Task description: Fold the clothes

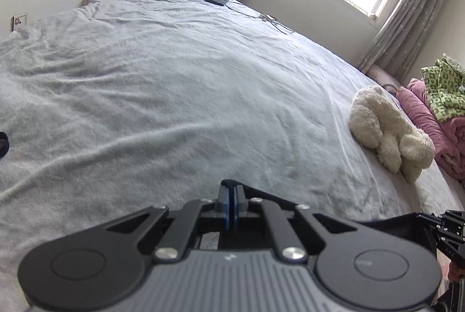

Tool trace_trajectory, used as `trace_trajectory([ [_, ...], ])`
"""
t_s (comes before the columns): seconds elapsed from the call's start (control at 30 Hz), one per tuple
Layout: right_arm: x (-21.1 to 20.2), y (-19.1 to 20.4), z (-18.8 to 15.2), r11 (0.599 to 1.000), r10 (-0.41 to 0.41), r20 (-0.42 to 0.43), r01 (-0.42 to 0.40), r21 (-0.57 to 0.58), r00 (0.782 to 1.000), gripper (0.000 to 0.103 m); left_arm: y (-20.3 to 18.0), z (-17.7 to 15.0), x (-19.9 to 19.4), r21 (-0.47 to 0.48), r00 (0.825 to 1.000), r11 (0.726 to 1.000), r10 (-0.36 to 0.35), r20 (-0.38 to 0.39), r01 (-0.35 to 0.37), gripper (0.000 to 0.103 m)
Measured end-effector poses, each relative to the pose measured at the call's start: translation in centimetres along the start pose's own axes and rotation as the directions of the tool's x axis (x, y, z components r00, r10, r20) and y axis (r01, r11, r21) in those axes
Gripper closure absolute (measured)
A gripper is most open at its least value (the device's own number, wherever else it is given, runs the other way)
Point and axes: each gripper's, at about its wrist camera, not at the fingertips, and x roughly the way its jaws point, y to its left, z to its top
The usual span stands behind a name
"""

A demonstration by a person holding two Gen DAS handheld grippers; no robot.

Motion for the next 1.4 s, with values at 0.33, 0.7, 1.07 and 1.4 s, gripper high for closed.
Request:
trace_trajectory([
  [0.33,3.6,0.6,-1.2,0.998,-0.062,-0.061,0.062,0.001,0.996,0.095,-0.2,-1.1,2.9,0.058,0.992,0.991,0.123,-0.035,-0.121,0.094],
  [0.7,-3.2,-2.6,-1.7,0.979,-0.099,-0.024,0.102,0.177,0.995,0.07,-2.8,1.3,-3.5,0.034,0.955,0.962,0.264,0.132,-0.271,0.064],
  [1.07,-15.5,-7.0,-4.2,0.926,-0.236,-0.061,0.244,0.288,0.97,0.069,-11.9,1.8,-11.8,0.11,0.945,0.956,0.243,0.219,-0.271,0.061],
  [1.4,-21.6,-8.4,-4.9,0.899,-0.284,-0.065,0.289,0.328,0.957,0.065,-22.9,-2.7,-13.8,0.241,0.974,0.953,0.143,0.177,-0.183,0.055],
])
